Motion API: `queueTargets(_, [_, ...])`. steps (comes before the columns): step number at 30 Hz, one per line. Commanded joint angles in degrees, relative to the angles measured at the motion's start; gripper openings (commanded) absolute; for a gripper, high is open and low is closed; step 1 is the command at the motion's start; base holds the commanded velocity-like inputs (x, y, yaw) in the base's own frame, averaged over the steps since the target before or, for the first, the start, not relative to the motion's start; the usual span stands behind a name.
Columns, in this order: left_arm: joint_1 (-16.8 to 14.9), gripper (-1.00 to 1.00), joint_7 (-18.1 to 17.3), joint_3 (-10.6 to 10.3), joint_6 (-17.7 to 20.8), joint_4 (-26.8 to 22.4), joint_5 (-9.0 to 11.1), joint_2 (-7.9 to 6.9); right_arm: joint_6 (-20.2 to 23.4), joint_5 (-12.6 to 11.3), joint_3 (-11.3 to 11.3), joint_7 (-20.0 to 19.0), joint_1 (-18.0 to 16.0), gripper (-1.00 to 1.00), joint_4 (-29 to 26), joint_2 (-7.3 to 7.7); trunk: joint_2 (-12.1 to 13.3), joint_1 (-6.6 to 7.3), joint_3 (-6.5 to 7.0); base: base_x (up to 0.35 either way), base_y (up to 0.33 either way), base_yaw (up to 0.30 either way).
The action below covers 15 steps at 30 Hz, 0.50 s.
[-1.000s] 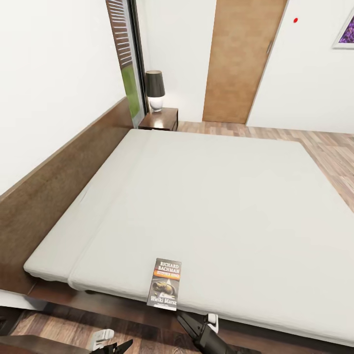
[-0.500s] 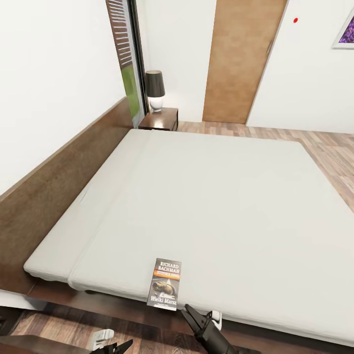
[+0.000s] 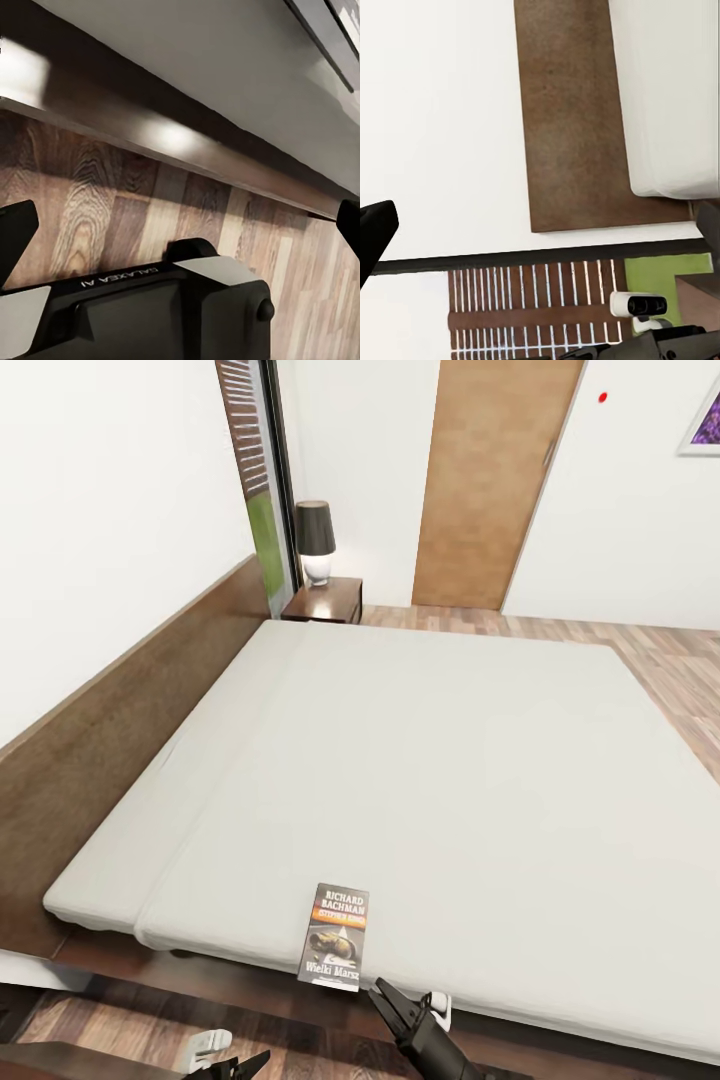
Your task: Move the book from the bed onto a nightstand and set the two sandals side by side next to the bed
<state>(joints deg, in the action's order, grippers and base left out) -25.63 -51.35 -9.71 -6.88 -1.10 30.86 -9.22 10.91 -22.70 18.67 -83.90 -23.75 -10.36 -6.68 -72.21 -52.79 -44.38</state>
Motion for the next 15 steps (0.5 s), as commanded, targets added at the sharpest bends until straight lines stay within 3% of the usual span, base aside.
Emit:
queueTargets(1, [0.0,1.00,-0.1,-0.5,-0.5,0.0,0.3,-0.01,0.6,-0.5,-0.3,-0.1,0.0,1.00,0.0,0.01,-0.4,-0.22,-0.22,0.000,0.000,0.000])
queueTargets(15, [0.0,1.00,-0.1,-0.5,-0.5,0.0,0.3,-0.01,0.6,-0.5,-0.3,-0.1,0.0,1.00,0.0,0.00,-6.1,-3.30,-2.74,0.000,0.000,0.000])
